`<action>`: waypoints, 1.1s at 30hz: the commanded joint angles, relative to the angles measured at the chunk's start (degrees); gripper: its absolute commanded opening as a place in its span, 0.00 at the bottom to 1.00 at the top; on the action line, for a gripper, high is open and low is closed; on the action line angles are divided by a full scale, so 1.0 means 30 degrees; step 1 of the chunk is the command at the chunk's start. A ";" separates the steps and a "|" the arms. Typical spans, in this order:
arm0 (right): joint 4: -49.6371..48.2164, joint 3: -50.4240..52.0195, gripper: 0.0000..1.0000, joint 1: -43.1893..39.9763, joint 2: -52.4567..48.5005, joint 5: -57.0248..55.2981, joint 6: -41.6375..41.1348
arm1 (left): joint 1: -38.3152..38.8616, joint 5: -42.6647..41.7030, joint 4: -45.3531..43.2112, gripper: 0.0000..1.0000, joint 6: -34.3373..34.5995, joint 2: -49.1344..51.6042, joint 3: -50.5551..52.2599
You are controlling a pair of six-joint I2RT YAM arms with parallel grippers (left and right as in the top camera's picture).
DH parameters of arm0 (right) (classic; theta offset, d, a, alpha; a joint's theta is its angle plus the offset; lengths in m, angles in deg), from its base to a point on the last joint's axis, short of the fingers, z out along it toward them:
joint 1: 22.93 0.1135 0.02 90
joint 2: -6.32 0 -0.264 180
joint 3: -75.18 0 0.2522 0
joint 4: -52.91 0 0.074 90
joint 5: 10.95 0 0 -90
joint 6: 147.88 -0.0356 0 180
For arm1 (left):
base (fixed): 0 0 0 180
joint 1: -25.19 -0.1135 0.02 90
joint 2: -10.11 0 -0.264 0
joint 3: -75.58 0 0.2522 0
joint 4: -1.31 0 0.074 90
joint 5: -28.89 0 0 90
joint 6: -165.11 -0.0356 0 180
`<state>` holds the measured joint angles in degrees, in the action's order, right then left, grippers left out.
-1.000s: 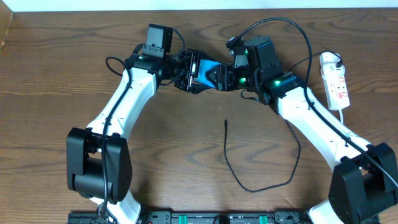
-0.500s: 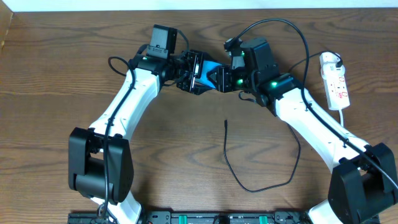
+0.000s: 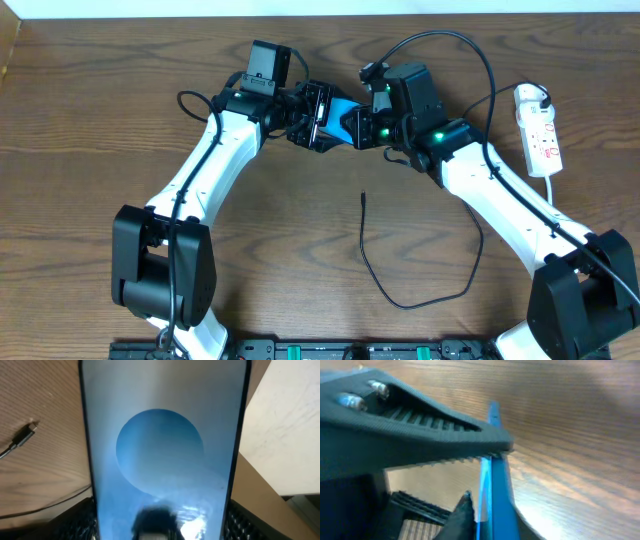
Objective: Plug charger to phone and switch on socket
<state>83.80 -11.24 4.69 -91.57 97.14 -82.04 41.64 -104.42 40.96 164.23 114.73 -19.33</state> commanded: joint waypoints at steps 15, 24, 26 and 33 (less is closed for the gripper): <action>0.0095 -0.0342 0.01 -0.0634 0.0015 -0.0393 0.0364 | -0.1078 -0.1996 -0.0262 0.12 -0.0342 -0.0452 -0.0568; -0.0335 -0.0350 0.01 -0.2951 0.0015 -0.0415 -0.0517 | -0.2849 -0.4911 -0.1137 0.17 -0.1399 -0.0678 -0.0568; -0.0699 -0.0350 0.01 -0.3548 0.0015 -0.0226 -0.1734 | -0.2885 -0.4911 -0.1406 0.27 -0.1778 -0.0831 -0.0568; -0.3927 -0.0350 0.01 -0.5690 0.0015 0.3381 -0.9231 | -0.2885 -0.4852 -0.3446 0.88 -0.2492 -0.0976 -0.0568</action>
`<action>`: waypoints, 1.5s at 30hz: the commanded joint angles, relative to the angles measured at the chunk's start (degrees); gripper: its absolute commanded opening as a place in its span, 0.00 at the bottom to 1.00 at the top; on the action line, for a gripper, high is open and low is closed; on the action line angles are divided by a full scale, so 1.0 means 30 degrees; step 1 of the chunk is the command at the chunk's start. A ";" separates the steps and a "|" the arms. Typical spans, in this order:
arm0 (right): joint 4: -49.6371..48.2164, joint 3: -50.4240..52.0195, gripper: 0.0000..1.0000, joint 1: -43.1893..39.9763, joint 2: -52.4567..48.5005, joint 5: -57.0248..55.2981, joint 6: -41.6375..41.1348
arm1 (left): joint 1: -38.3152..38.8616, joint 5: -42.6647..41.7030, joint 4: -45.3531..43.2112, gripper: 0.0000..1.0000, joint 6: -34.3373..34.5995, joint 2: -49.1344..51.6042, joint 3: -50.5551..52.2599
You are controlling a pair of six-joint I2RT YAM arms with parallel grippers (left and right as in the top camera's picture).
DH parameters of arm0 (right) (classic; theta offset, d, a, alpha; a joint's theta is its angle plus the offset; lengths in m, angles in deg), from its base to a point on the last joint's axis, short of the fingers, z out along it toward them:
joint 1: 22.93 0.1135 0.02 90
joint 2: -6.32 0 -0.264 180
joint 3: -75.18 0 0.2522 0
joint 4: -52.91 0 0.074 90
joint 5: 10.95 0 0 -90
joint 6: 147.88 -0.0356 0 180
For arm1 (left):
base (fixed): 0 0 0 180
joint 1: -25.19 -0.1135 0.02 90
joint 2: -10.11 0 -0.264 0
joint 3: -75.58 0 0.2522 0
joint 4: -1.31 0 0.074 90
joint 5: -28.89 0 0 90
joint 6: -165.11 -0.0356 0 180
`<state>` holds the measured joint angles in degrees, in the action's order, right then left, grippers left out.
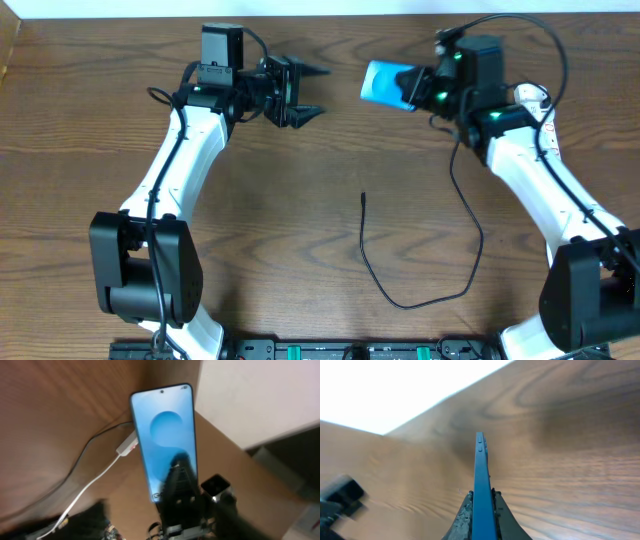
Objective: Plug charger to phone and switch on socket
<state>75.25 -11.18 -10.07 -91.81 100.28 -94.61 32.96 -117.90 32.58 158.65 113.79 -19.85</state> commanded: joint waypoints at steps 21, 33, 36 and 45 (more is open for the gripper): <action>-0.5479 -0.0372 0.01 0.0138 0.0095 0.4204 -2.1063 | 0.2229 0.9041 -0.6535 0.90 -0.0619 -0.0663 -0.0393; -0.6003 -0.0372 0.01 0.1268 0.0095 0.3898 -2.1383 | 0.3257 1.0921 -0.6521 0.90 0.2229 -0.0663 -0.0393; -0.5996 -0.0372 0.01 0.1268 0.0095 0.3978 -2.1332 | 0.3257 1.1358 -0.6528 0.85 0.2273 -0.0663 -0.0393; -0.5967 -0.0372 0.01 0.1661 0.0095 0.4131 -2.1012 | 0.3264 1.1890 -0.6528 0.46 0.2994 -0.0648 -0.0393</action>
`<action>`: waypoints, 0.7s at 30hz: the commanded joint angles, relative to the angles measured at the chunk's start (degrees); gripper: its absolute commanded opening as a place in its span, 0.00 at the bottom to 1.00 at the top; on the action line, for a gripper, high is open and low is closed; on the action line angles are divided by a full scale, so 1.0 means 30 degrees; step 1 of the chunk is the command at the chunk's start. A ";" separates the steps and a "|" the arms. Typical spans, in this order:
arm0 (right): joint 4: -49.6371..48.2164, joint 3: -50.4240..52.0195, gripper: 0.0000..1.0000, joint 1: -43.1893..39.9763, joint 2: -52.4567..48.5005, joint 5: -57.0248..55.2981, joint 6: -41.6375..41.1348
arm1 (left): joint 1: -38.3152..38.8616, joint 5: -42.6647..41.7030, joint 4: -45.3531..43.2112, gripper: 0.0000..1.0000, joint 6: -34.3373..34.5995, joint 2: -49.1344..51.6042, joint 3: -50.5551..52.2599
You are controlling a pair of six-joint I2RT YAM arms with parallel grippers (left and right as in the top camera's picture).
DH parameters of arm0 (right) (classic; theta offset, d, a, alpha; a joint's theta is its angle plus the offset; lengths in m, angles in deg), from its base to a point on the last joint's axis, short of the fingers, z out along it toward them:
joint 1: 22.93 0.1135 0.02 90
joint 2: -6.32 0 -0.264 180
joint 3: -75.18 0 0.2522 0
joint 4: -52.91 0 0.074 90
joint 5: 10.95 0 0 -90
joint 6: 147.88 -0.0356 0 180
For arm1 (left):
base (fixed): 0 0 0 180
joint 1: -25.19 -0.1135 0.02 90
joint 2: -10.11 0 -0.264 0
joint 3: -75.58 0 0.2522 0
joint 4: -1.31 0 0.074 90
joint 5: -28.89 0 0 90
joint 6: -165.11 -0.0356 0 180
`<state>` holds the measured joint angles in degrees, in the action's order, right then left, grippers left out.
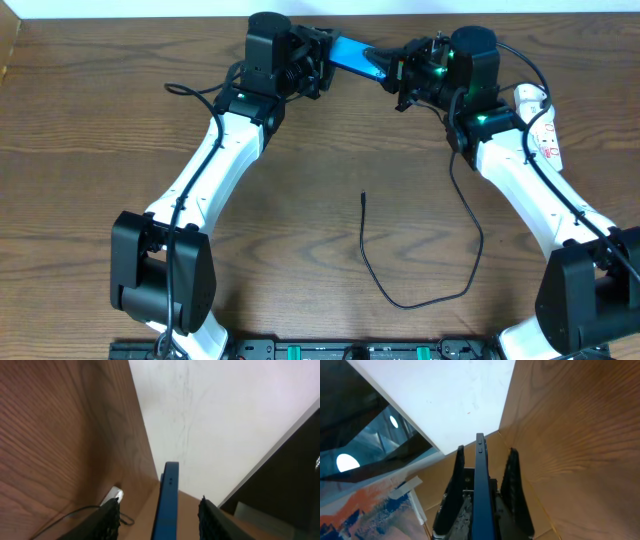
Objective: Plug charger to phone and switch on socket
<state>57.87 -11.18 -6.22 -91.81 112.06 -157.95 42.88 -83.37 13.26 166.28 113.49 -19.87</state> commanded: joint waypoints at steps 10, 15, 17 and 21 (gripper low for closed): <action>-0.0036 -0.0372 0.01 0.0838 0.0095 0.0197 0.0386 | -0.0044 0.0364 -0.0080 0.19 0.0437 -0.0546 -0.0386; 0.0233 -0.0372 0.01 0.0838 0.0095 0.0189 0.0969 | -0.0044 0.0226 -0.0080 0.07 0.0430 -0.0546 -0.0386; 0.0226 -0.0372 0.01 0.0838 0.0095 0.0189 0.1319 | -0.0044 0.0087 -0.0036 0.07 0.0423 -0.0546 -0.0386; 0.0226 -0.0372 0.25 0.0838 0.0095 0.0204 0.1945 | -0.0087 0.0080 0.0007 0.08 0.0408 -0.0546 -0.0386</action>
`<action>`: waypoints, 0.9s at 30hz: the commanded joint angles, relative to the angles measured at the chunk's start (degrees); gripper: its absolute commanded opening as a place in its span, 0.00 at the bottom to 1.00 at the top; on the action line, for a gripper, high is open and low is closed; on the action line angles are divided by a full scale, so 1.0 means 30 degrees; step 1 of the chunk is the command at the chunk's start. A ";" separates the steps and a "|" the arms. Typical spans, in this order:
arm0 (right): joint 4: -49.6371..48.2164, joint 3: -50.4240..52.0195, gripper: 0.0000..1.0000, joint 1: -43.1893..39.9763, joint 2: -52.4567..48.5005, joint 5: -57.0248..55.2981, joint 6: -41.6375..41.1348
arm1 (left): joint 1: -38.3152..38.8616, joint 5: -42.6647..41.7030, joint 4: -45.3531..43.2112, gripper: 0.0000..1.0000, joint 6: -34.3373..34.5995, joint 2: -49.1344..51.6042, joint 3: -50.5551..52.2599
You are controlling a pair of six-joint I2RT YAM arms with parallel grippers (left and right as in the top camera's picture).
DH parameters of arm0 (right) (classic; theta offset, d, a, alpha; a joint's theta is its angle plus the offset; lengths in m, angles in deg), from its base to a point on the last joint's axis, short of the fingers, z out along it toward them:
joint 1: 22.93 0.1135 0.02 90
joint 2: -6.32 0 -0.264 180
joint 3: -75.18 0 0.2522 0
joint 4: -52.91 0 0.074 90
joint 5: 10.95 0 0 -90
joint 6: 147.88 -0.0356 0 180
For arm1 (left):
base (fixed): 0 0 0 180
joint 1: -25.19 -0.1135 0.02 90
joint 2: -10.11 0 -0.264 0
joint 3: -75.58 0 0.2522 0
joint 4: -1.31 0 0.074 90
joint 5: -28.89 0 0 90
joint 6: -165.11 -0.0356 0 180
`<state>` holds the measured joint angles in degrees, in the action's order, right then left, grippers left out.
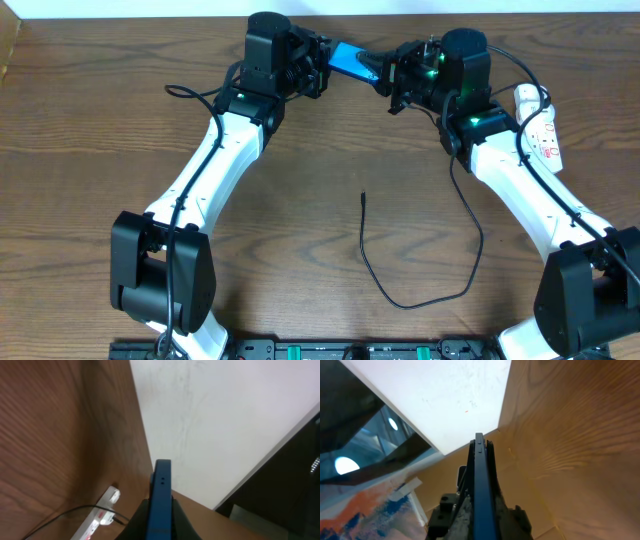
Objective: Plug charger to phone and switch on socket
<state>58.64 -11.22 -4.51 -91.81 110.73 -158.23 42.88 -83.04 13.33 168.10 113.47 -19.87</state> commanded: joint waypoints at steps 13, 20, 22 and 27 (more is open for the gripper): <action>-0.0022 -0.0357 0.99 -0.0780 0.0095 0.1596 0.9165 | -0.3344 -0.6492 0.0437 0.07 -0.3570 -0.0539 -0.0379; -0.0036 -0.0357 0.76 -0.1596 0.0095 0.2310 1.3362 | -0.6637 -1.4375 0.0561 0.08 -0.9748 -0.0539 -0.0328; -0.0219 -0.0364 0.77 -0.1588 0.0095 0.2295 1.4025 | -0.7169 -1.6203 0.0561 0.07 -1.1919 -0.0539 -0.0328; -0.0335 -0.0663 0.84 -0.1472 0.0095 0.2375 1.5052 | -0.7970 -1.9438 0.0561 0.07 -1.4739 -0.0539 -0.0313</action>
<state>57.68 -11.29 -9.30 -91.81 116.85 -118.30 19.56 -128.44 15.21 133.78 113.49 -19.87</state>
